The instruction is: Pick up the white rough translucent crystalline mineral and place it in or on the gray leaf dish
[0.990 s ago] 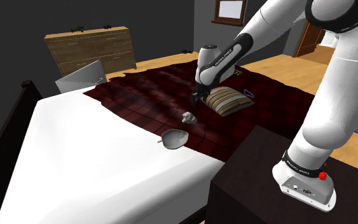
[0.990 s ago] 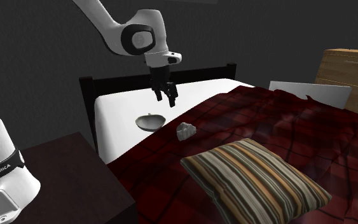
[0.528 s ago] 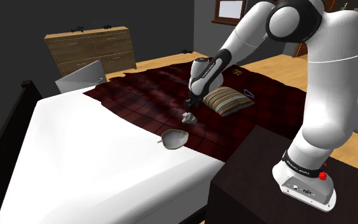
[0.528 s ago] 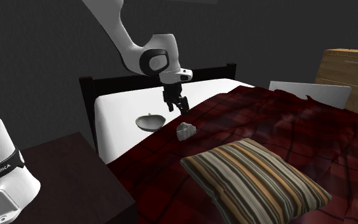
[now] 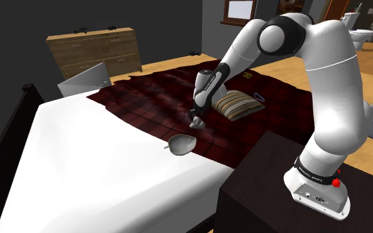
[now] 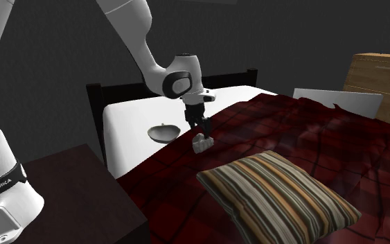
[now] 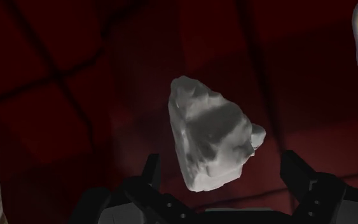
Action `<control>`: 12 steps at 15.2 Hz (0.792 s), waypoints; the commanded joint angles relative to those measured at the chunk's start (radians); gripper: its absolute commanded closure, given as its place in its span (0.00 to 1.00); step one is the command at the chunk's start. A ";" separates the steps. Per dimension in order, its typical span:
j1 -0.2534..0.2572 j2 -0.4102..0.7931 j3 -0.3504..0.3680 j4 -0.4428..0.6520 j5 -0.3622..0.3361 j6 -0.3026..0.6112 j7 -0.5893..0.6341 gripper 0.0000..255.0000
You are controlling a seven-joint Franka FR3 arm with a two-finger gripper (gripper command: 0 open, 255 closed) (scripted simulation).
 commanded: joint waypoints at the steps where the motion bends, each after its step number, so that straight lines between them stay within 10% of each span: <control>1: -0.001 0.032 0.000 0.017 0.000 0.015 -0.001 0.00; 10: -0.002 0.054 0.001 0.029 0.000 0.025 -0.001 0.00; 11: -0.002 0.054 0.001 0.029 0.000 0.025 -0.001 1.00; 12: -0.002 0.054 0.001 0.029 0.000 0.025 -0.001 1.00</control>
